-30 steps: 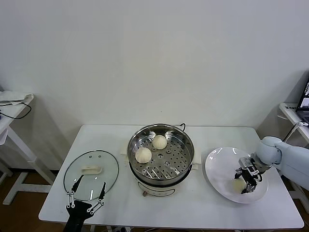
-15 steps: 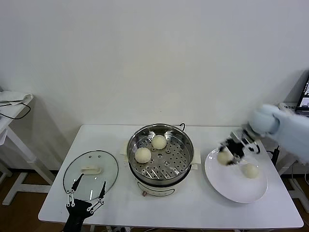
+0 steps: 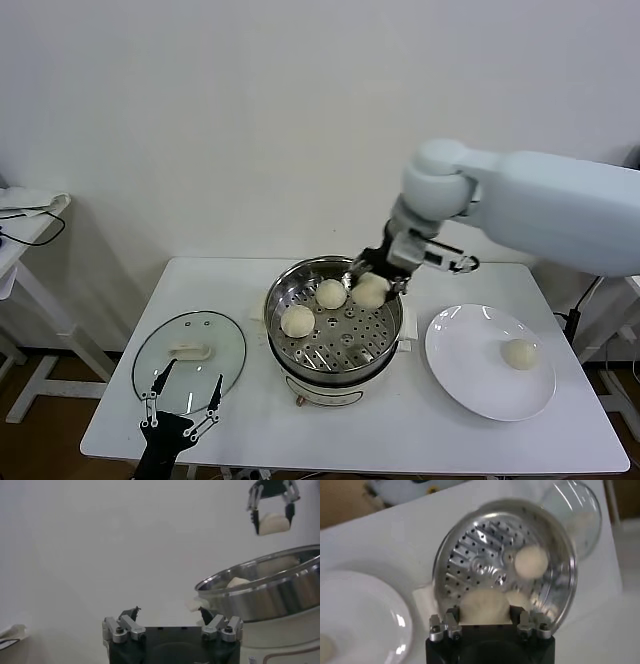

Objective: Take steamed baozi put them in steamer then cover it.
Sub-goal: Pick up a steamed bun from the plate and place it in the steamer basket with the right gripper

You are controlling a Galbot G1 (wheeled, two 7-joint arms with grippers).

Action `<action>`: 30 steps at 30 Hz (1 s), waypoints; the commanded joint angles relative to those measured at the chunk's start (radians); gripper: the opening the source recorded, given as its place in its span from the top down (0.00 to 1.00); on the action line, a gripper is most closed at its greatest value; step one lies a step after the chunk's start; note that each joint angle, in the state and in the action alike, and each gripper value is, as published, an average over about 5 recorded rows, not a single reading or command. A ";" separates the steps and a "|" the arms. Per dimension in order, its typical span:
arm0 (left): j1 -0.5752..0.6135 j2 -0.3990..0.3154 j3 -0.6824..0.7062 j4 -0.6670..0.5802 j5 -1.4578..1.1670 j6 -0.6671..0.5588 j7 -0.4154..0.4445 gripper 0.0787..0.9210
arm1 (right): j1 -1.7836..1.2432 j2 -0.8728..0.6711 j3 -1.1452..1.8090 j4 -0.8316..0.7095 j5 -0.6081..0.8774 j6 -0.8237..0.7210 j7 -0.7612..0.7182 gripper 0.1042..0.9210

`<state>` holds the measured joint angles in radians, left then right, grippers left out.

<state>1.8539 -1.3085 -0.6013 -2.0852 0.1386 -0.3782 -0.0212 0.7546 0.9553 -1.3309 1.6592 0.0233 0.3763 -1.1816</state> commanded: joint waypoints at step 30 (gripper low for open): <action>-0.029 -0.001 0.010 0.036 -0.013 0.000 -0.005 0.12 | -0.222 0.195 -0.032 -0.061 -0.277 0.161 0.049 0.24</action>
<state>1.8290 -1.3083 -0.5955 -2.0516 0.1250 -0.3811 -0.0261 0.5560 1.1412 -1.3717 1.6083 -0.2213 0.5270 -1.1526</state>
